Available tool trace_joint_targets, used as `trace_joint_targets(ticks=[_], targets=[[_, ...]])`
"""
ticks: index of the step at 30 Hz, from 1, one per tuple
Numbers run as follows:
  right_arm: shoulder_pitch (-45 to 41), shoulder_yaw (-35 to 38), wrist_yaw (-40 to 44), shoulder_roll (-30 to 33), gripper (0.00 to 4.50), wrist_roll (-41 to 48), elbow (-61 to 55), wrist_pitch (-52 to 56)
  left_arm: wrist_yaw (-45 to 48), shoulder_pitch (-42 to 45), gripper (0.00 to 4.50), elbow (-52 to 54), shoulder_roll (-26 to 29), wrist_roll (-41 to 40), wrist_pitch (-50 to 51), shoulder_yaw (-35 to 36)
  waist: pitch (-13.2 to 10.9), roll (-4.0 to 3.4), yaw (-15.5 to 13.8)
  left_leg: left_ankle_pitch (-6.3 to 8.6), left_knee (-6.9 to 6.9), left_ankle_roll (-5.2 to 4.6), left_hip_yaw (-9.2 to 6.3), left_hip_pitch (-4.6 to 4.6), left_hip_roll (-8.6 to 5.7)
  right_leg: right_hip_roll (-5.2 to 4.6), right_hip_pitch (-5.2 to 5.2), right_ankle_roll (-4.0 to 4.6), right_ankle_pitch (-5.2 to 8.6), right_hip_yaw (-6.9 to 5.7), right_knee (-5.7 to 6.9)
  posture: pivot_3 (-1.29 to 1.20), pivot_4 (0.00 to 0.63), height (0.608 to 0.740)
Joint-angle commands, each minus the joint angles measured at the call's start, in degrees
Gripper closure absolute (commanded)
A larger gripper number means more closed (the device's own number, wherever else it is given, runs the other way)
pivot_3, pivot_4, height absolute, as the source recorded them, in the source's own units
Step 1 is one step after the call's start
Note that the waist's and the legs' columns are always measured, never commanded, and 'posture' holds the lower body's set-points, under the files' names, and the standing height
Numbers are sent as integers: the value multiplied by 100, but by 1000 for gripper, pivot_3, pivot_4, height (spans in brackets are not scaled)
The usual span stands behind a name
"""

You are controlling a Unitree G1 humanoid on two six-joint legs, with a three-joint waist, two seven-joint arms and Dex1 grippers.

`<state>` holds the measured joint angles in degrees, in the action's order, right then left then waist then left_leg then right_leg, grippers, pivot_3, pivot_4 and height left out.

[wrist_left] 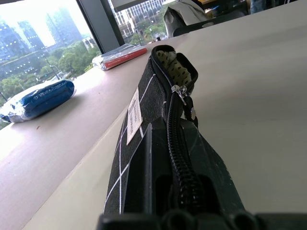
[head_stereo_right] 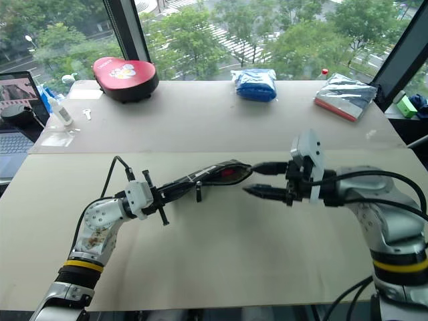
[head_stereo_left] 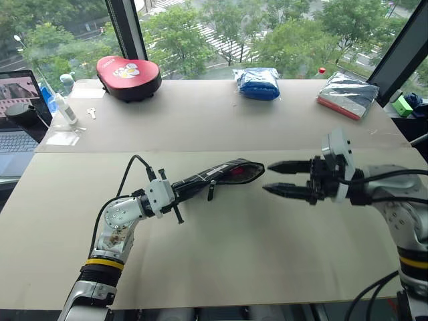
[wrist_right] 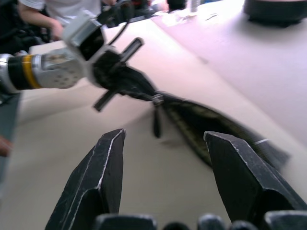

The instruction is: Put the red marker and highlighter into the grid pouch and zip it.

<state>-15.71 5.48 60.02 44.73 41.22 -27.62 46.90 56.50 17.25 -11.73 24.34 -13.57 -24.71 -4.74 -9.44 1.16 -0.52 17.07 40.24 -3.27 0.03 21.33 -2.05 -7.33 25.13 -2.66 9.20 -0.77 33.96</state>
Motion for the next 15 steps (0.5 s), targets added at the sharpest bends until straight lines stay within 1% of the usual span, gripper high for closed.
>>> trace_joint_targets(ticks=[1,4,5,8,12,15], targets=[[18,-610,-838,-413,1550,-445,-274,-32,-24,43,4500,167,-3,-92,-7,40,0,0,6,0,0,1,1,-1,-1,0,0,0,0,1,1,0,150,740],[-240,-1180,-1791,-1077,1550,-1154,99,-147,-18,69,4500,156,-19,-88,-3,24,0,0,12,-4,5,7,3,-4,-3,0,0,1,-1,3,5,0,150,740],[-310,-1289,-1980,-1235,1550,-1295,195,-139,-17,75,4500,154,-21,-87,-3,20,0,0,8,-6,4,10,2,-4,-4,-1,1,2,-2,3,7,0,150,740],[-481,-1505,-2307,-1607,1550,-1558,379,-217,-16,92,4500,150,-25,-89,-2,14,0,0,-20,-7,4,12,-2,-3,-8,-1,2,3,-3,0,7,0,150,740],[-803,-1918,-2526,-2069,1550,-1841,599,-250,-23,101,4500,160,-31,-83,0,3,0,0,3,-8,6,13,-2,-1,-11,-1,3,3,-3,0,5,0,150,740],[-954,-1991,-2599,-2321,1550,-1918,770,-258,-30,114,4500,151,-41,-78,-1,-4,0,0,15,-7,5,12,-3,-1,-10,1,5,3,-3,-3,6,0,150,740]])
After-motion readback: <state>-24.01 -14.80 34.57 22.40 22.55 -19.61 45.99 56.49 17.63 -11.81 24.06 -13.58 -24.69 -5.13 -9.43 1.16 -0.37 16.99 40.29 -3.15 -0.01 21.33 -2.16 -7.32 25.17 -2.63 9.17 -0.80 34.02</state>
